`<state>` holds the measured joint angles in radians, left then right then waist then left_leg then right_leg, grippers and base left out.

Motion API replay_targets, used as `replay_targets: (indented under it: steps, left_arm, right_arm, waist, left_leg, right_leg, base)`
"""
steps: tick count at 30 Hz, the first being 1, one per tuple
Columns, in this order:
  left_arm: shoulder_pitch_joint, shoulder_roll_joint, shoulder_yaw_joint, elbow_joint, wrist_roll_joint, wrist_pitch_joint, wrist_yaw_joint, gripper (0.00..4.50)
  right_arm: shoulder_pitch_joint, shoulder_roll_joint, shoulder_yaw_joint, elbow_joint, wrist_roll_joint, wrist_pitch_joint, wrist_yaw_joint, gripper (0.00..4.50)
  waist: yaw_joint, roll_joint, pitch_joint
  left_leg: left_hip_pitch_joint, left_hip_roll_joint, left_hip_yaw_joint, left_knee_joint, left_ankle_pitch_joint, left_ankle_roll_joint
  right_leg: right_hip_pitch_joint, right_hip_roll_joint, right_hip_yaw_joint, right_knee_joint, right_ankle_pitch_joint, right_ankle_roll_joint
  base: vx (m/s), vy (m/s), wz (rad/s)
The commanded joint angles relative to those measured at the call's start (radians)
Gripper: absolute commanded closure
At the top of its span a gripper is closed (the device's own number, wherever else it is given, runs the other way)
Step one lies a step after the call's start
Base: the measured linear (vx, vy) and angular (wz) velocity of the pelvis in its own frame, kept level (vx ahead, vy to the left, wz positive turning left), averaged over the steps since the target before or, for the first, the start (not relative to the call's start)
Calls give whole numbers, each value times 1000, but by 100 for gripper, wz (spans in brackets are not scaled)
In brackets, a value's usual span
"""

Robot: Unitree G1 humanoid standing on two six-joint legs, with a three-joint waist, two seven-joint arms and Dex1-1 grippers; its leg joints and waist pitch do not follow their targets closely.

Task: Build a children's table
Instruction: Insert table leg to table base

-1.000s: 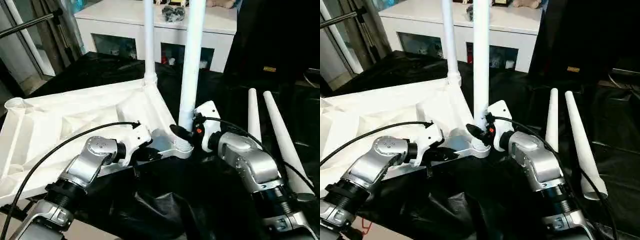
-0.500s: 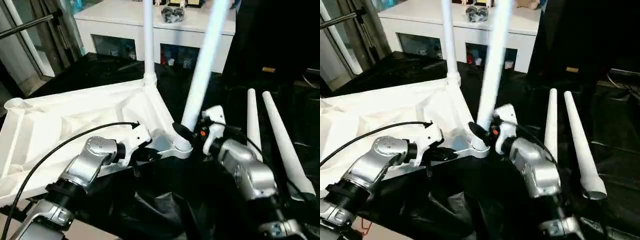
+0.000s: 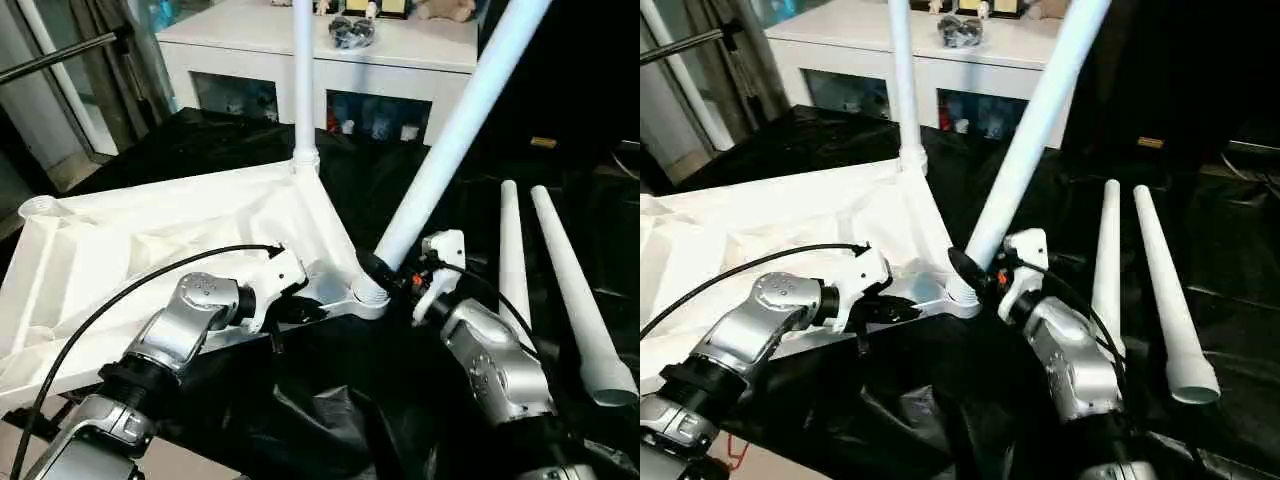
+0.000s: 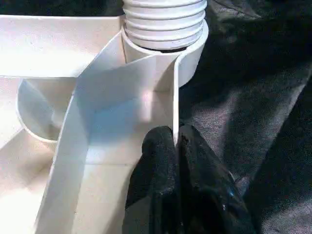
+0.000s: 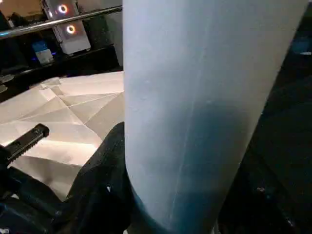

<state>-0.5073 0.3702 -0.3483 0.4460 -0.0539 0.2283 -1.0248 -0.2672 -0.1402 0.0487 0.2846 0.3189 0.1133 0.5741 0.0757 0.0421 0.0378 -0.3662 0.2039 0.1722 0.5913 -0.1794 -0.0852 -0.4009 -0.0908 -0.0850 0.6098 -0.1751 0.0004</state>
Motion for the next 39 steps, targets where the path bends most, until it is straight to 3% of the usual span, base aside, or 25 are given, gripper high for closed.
replay_targets:
  steps: [1, 5, 12, 14, 23, 29, 30, 31, 32, 33, 36, 37, 38, 39]
  left_arm:
    - [-21, 6, 35, 12, -12, -30, 7, 450]
    - [-21, 3, 33, 17, -9, -36, 7, 450]
    - [-13, 1, 30, 16, -5, -41, -3, 450]
    - [-11, 2, 30, 16, -4, -43, -9, 450]
    - [1, 22, 21, -18, -19, -58, -73, 450]
    - [20, 68, 0, -74, -25, -63, -151, 450]
    - [21, 73, -1, -79, -25, -62, -155, 450]
    - [22, 74, 4, -83, -26, -59, -151, 450]
    - [22, 74, 5, -83, -27, -58, -150, 450]
    - [22, 74, 12, -84, -26, -56, -145, 450]
    - [20, 66, 23, -81, -25, -49, -127, 450]
    - [19, 63, 26, -80, -24, -47, -121, 450]
    - [11, 41, 40, -70, -19, -34, -77, 450]
    - [9, 38, 42, -69, -18, -32, -70, 450]
  right_arm:
    - [46, -44, 10, 20, -71, 12, -21, 260]
    - [48, -68, 66, -1, -119, -1, -11, 260]
    - [17, -102, 138, 8, -159, 52, 49, 260]
    - [3, -109, 155, 21, -164, 54, 66, 261]
    - [-60, -118, 173, 103, -120, 78, 214, 261]
    - [-68, -186, 238, 130, -125, 37, 418, 261]
    - [-69, -191, 242, 131, -127, 35, 432, 261]
    - [-69, -194, 245, 131, -131, 28, 439, 261]
    - [-69, -195, 246, 132, -132, 26, 440, 261]
    - [-70, -193, 242, 137, -135, 24, 442, 261]
    - [-76, -183, 232, 157, -141, 16, 427, 261]
    - [-79, -180, 228, 164, -144, 12, 420, 261]
    - [-100, -150, 198, 217, -160, 0, 332, 261]
    - [-104, -146, 194, 227, -163, -2, 318, 261]
  waist:
    - [-3, 0, -52]
    - [-1, -2, -52]
    - [-2, -4, -50]
    - [-3, -1, -50]
    - [-16, -7, -50]
    - [-15, -12, -53]
    - [-15, -11, -53]
    - [-17, -16, -53]
    - [-15, -13, -54]
    - [-16, -19, -54]
    - [-16, -18, -53]
    - [-16, -17, -51]
    - [-18, -25, -49]
    - [-17, -21, -48]
  left_leg:
    - [7, 18, -7, -79, -304, 9]
    - [8, 17, -6, -80, -307, 10]
    - [6, 17, -9, -81, -326, 13]
    - [8, 18, -8, -81, -332, 13]
    - [4, 18, -9, -81, -333, 23]
    - [2, 24, -8, -81, -303, 36]
    - [2, 24, -7, -81, -303, 37]
    - [3, 24, -6, -81, -300, 38]
    - [4, 25, -6, -81, -296, 35]
    - [4, 24, -5, -81, -294, 34]
    - [5, 24, -5, -82, -297, 31]
    - [7, 24, -5, -83, -317, 27]
    - [6, 23, -4, -83, -328, 25]
    - [8, 22, -5, -83, -335, 19]
  right_leg:
    - [42, -50, 45, -95, -383, -142]
    - [42, -50, 46, -98, -393, -135]
    - [40, -50, 43, -103, -455, -110]
    - [37, -49, 44, -103, -441, -118]
    - [40, -51, 43, -102, -437, -132]
    - [45, -51, 46, -88, -335, -175]
    - [45, -51, 46, -88, -328, -178]
    - [44, -49, 47, -87, -315, -184]
    - [44, -50, 47, -86, -307, -189]
    - [46, -50, 47, -85, -303, -191]
    - [44, -51, 47, -85, -308, -194]
    - [43, -50, 46, -88, -335, -190]
    - [41, -52, 46, -91, -369, -182]
    - [39, -53, 46, -93, -394, -179]
  base:
    - [0, 0, 0]
    - [0, 0, 0]
    - [0, 0, 0]
    - [0, 0, 0]
    - [0, 0, 0]
    - [0, 0, 0]
    - [0, 0, 0]
    - [0, 0, 0]
    - [0, 0, 0]
    - [0, 0, 0]
    - [0, 0, 0]
    - [0, 0, 0]
    - [0, 0, 0]
    - [0, 0, 0]
